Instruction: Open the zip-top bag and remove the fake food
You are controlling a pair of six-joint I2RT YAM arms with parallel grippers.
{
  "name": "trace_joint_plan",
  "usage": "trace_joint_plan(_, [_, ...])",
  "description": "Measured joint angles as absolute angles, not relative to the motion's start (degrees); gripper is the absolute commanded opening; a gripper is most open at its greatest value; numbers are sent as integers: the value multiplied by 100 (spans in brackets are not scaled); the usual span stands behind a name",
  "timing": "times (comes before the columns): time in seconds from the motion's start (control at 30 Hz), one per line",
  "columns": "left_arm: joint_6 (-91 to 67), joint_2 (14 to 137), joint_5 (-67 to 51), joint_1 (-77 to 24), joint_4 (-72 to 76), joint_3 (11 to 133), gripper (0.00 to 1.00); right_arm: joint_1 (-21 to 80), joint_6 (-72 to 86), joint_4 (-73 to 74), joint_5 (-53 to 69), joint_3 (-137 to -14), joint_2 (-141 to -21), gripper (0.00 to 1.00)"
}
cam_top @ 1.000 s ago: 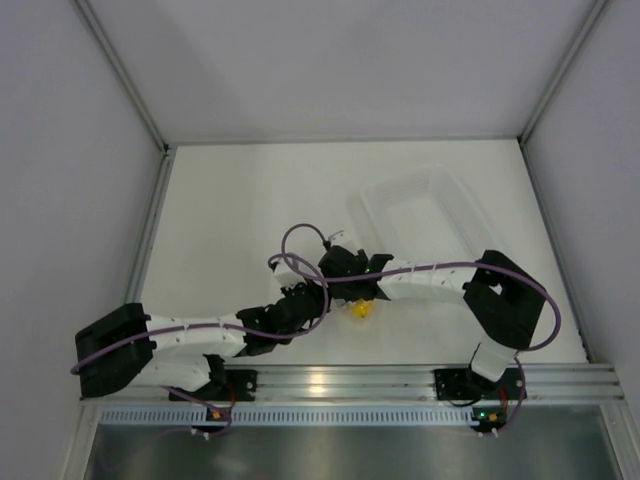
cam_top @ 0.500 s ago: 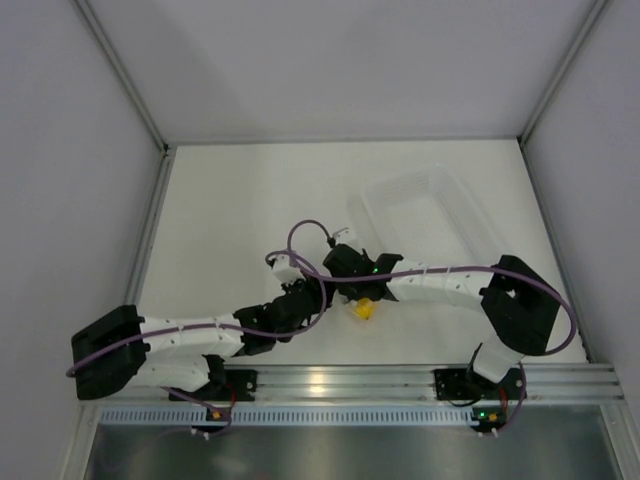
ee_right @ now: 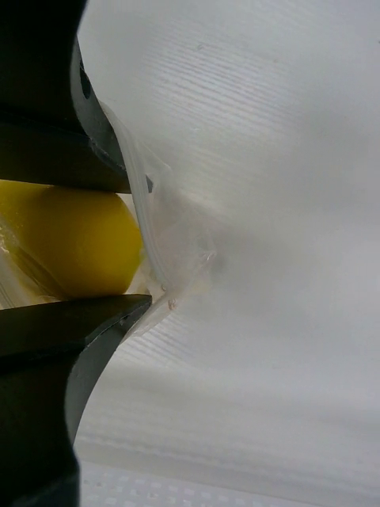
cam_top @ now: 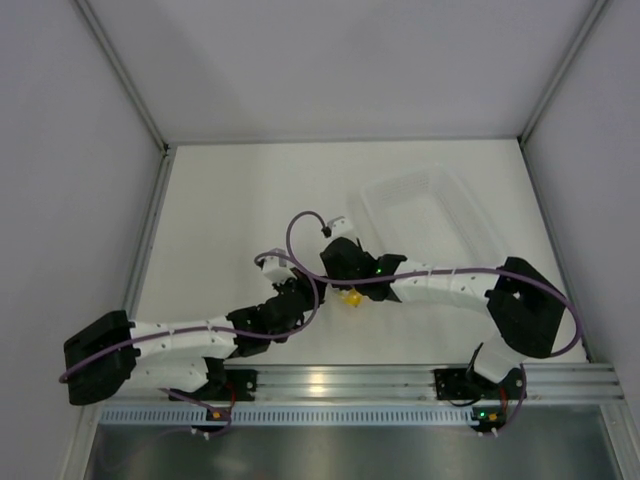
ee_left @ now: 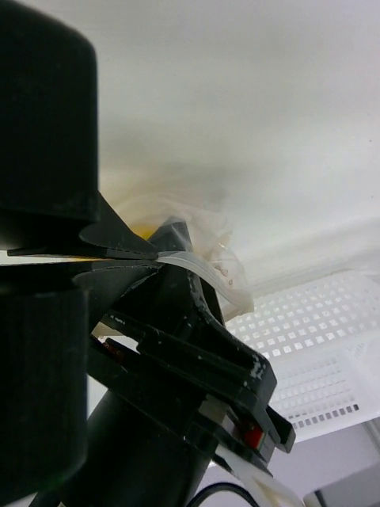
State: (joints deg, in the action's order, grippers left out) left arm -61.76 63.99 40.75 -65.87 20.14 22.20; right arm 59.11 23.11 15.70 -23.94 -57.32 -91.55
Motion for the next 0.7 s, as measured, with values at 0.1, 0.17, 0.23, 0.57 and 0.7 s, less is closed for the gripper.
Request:
trace_joint_plan(0.1, [-6176,6386,4150,-6569,2014,2147,0,5911,2252,1149,-2399,-5660,-9150,13])
trace_joint_plan(0.17, [-6182,6386,4154,-6569,2034,2064,0,5911,2246,941,-2421,-5640,-9137,13])
trace_joint_plan(0.23, [-6213,6390,4150,-6569,2091,2005,0,5913,2250,661,-2434,-5535,-9063,13])
trace_joint_plan(0.57, [-6224,6617,4169,-6534,1940,1938,0,5922,2128,-803,-2193,-5006,-8737,8])
trace_joint_plan(0.7, [-6204,6624,4202,-6534,1885,1927,0,5922,2034,-1415,-2040,-4519,-8630,6])
